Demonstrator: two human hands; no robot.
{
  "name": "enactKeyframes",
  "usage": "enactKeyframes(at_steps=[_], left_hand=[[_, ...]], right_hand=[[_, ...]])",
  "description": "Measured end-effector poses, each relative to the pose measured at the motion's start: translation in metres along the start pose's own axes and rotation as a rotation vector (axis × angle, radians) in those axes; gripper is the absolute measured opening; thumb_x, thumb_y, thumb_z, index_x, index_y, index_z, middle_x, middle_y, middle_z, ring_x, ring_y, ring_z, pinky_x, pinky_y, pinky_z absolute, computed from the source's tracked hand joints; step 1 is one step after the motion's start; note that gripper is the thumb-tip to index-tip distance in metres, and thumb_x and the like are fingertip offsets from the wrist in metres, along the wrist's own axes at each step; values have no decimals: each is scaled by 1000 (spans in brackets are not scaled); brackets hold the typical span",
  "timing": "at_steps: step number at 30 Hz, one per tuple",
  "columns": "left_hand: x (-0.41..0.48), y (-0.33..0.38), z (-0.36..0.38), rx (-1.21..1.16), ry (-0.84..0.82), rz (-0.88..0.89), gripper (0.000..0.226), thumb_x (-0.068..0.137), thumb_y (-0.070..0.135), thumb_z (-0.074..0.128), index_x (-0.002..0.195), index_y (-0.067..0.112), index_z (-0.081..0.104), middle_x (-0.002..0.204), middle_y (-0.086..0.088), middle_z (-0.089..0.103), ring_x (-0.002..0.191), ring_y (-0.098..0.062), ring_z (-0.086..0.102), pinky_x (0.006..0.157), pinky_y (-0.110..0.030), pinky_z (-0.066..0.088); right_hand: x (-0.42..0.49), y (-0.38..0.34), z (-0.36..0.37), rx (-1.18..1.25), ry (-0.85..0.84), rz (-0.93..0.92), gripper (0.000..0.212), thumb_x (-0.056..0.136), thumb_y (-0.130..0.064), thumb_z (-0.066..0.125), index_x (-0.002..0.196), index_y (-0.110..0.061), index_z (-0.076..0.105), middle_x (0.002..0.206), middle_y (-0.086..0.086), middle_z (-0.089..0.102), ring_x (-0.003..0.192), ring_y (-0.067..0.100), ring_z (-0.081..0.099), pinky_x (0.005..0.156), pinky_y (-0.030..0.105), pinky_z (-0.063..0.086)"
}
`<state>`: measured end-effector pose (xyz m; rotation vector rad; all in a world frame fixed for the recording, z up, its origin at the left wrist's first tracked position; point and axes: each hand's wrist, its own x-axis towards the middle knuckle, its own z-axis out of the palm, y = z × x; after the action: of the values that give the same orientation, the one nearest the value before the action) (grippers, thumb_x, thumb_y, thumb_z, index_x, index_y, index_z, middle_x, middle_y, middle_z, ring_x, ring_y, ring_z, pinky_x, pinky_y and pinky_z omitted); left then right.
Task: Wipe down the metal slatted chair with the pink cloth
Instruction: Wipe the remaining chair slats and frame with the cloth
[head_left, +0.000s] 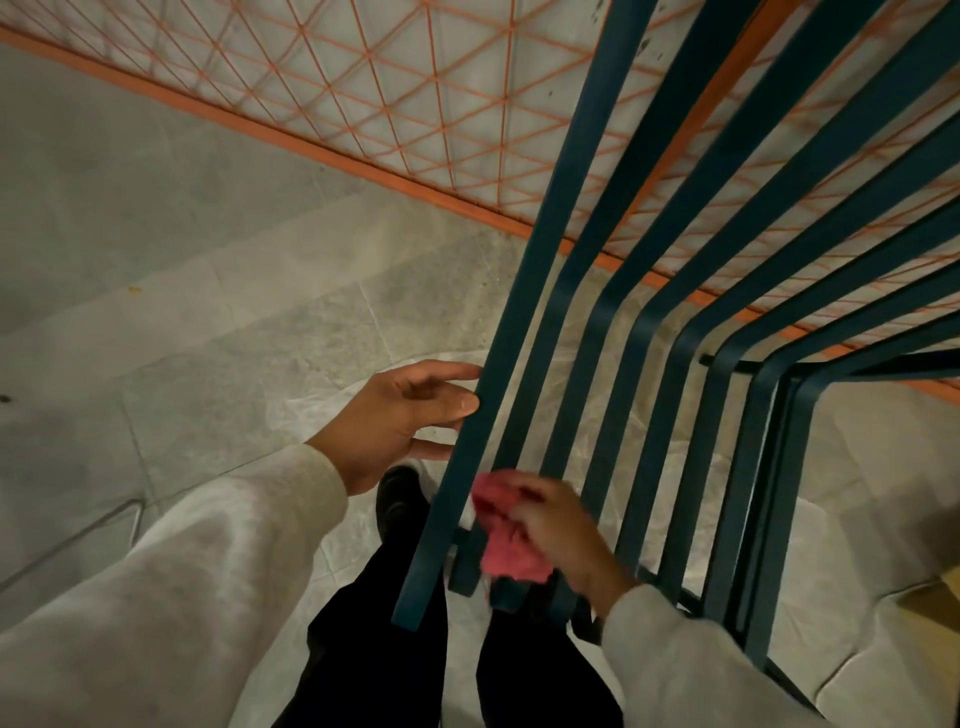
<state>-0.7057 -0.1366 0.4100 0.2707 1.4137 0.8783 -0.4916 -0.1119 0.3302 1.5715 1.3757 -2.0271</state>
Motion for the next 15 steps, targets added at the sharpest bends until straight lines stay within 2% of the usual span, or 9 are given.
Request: enactKeyframes(at_steps=[1,2,5,6,8,10,11,13,15], left_hand=[[0,1,-1,-1,-2,1,32,85,14,67,116,24,66,109,-10,72,102,-27,69,77,-38,60],[0,1,-1,-3,-2,3,34,85,14,67,117,24,66,109,-10,72,102,-27,69,74,-36,60],[1,2,-1,4,-1,15,39,84,14,68,119,30,64,109,-6,72,101,-24,69,68,-30,59],[2,3,-1,10,-5,21,41,84,13,68,119,33,63,110,-5,71,100,-23,69,67,-30,58],[3,6,-3,37,-30,26,45,86,13,67,120,41,61,113,-4,68,100,-20,69,70,-32,59],[5,10,-3,64,-67,27,50,88,12,65,122,48,57,115,-4,66,103,-21,67,76,-37,59],[6,12,-3,73,-85,24,52,89,11,63,122,50,55,116,-4,65,105,-22,66,80,-41,59],[6,15,-2,101,-112,20,54,90,10,62,122,53,54,116,-4,64,107,-23,65,83,-44,58],[6,18,-1,116,-120,15,54,90,11,62,122,54,53,118,-4,63,106,-21,64,80,-40,58]], right_hand=[[2,-15,-11,195,69,22,29,95,-5,53,109,-25,70,115,5,68,84,12,65,62,21,54],[4,-30,-22,386,110,16,29,94,-5,52,110,-22,69,120,11,66,88,18,65,64,25,55],[8,-83,-49,796,108,-143,31,96,-13,50,120,-19,68,129,14,64,109,28,63,97,44,52],[8,-106,-56,871,96,-219,31,97,-15,49,121,-20,67,129,11,65,114,28,62,98,45,51],[10,-151,-66,915,120,-337,28,96,-14,51,119,-22,66,127,7,66,109,26,65,84,38,57],[11,-185,-68,863,181,-409,23,94,-11,56,112,-22,67,118,5,69,93,19,66,65,29,55],[11,-192,-66,826,214,-429,21,94,-10,58,108,-22,69,112,4,70,87,16,66,63,28,54],[11,-189,-58,762,262,-438,20,93,-11,61,108,-22,69,112,3,71,90,16,66,72,32,55],[5,-169,-47,736,254,-405,22,94,-12,60,113,-20,68,120,5,68,102,23,67,86,39,56]])
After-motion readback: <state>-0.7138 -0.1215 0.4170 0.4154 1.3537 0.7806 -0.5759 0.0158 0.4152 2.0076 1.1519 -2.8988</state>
